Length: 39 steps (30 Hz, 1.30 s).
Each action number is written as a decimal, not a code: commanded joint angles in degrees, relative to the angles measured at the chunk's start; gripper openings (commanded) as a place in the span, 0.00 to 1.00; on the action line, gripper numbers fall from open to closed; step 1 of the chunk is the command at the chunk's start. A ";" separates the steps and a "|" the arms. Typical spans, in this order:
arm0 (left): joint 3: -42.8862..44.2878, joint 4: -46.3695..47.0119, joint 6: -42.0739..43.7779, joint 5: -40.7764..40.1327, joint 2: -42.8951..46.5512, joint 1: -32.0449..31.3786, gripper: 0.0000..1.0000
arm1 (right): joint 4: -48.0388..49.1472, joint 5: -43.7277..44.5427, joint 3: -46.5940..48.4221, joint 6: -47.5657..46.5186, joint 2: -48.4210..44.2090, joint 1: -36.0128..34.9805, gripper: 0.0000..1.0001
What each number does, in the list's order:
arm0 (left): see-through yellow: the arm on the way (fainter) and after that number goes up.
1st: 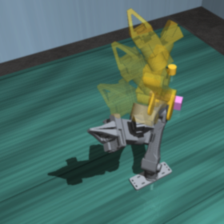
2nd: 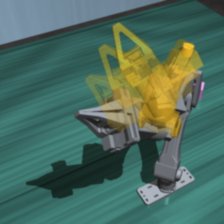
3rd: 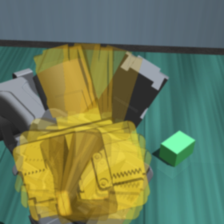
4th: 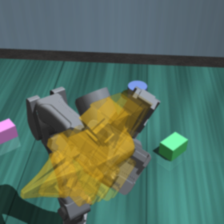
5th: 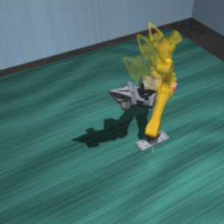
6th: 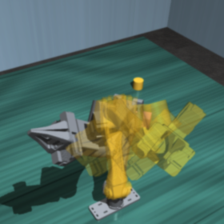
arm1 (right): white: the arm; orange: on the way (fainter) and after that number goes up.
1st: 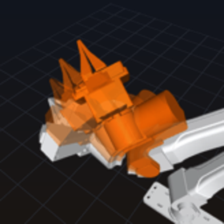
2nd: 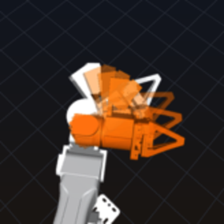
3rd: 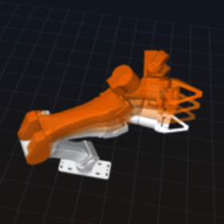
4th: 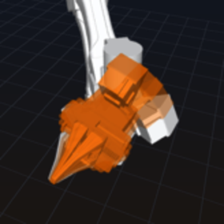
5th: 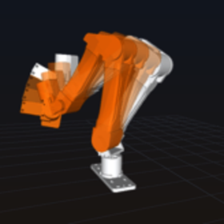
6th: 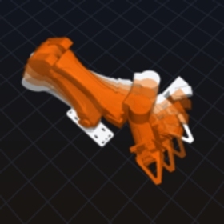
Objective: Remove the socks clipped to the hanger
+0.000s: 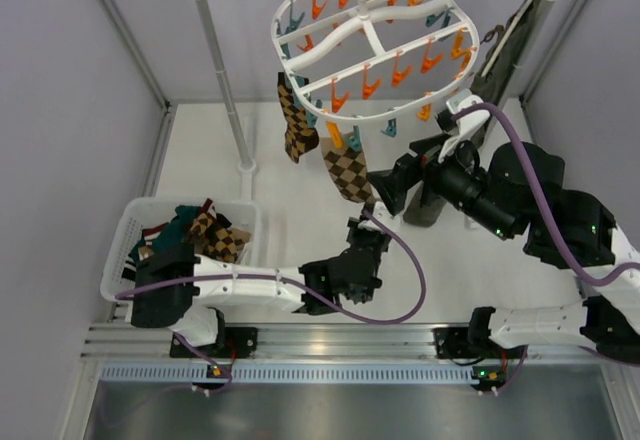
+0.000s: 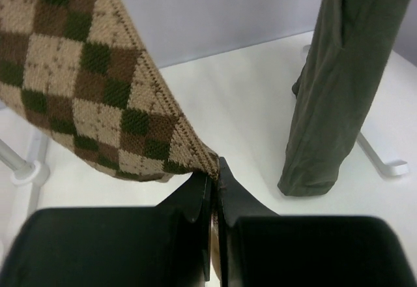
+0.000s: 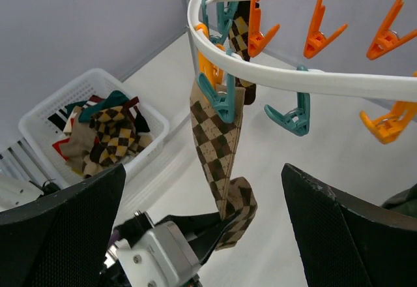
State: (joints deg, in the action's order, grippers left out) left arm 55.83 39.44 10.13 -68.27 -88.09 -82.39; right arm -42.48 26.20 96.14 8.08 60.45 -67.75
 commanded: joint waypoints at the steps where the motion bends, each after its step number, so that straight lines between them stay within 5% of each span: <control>1: 5.68 2.83 9.52 2.61 -3.91 -0.75 0.00 | -3.74 0.79 5.62 -0.34 1.68 0.25 0.99; 7: 12.19 2.75 19.55 13.75 -10.50 -1.20 0.00 | -9.19 2.01 11.52 0.80 6.69 0.33 0.92; 18: 26.07 2.75 36.18 16.85 -23.69 -0.76 0.00 | -20.44 14.92 20.13 1.77 15.92 -0.11 0.82; 26: 30.82 2.75 38.56 17.56 -27.13 -0.40 0.00 | -23.17 35.12 20.58 2.64 19.97 -1.51 0.77; 39: 31.62 2.75 38.30 18.00 -27.39 -0.49 0.00 | -20.19 46.14 19.70 -0.51 25.51 0.77 0.69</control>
State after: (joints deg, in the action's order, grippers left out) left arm 85.52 39.86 48.05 -51.24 -115.68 -82.76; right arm -63.46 67.85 114.50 8.95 85.25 -67.99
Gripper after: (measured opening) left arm 0.023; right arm 0.690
